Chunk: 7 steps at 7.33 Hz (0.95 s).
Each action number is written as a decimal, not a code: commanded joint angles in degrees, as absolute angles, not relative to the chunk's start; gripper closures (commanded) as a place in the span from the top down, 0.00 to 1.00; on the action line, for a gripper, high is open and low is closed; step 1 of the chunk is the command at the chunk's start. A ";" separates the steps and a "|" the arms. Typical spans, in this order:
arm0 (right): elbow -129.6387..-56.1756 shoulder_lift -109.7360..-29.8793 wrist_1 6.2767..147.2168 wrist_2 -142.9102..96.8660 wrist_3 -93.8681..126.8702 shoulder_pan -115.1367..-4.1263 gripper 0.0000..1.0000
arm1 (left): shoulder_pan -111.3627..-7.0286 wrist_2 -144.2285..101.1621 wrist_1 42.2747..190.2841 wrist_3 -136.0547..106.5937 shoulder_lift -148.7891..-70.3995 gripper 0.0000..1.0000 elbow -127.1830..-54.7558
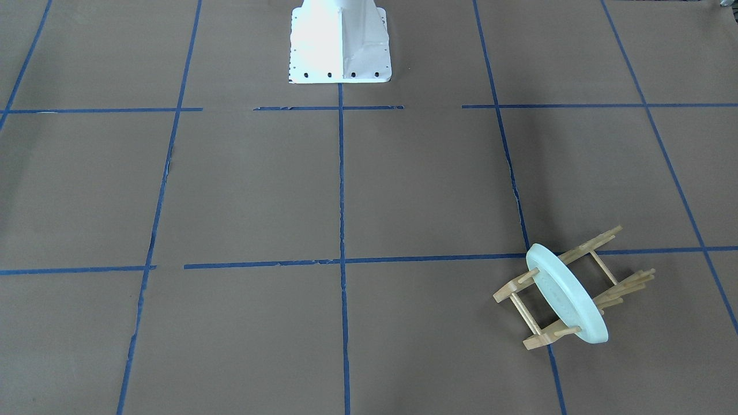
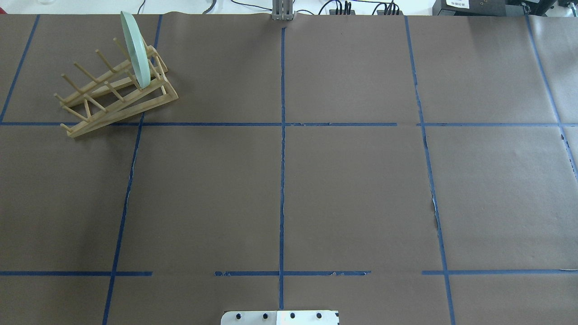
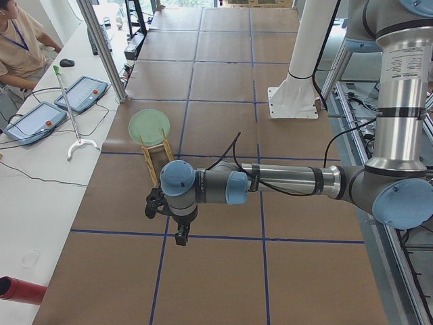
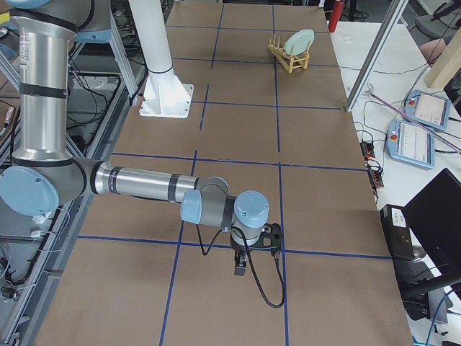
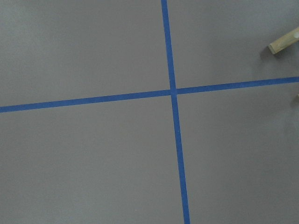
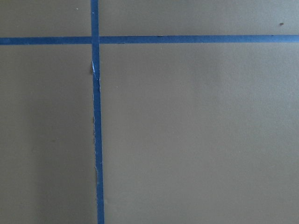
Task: Place plate on rack
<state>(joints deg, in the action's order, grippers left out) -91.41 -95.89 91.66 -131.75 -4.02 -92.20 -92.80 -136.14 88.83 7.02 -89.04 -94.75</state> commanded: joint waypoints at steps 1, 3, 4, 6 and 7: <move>-91.41 -95.89 91.58 -131.75 -4.04 -92.20 1.00 | -92.73 -136.14 88.68 7.03 -89.21 1.00 -95.28; -91.41 -95.89 91.67 -131.75 -4.04 -92.20 1.00 | -92.72 -136.23 88.94 7.03 -88.77 1.00 -94.66; -91.41 -95.89 91.58 -131.75 -4.04 -92.20 1.00 | -92.90 -136.67 89.03 7.12 -88.51 1.00 -94.57; -91.41 -95.89 91.58 -131.75 -3.96 -92.20 1.00 | -92.90 -136.84 89.03 7.21 -88.51 1.00 -94.57; -91.41 -95.89 91.58 -131.75 -4.04 -92.20 1.00 | -92.90 -136.85 89.12 7.29 -88.51 1.00 -94.57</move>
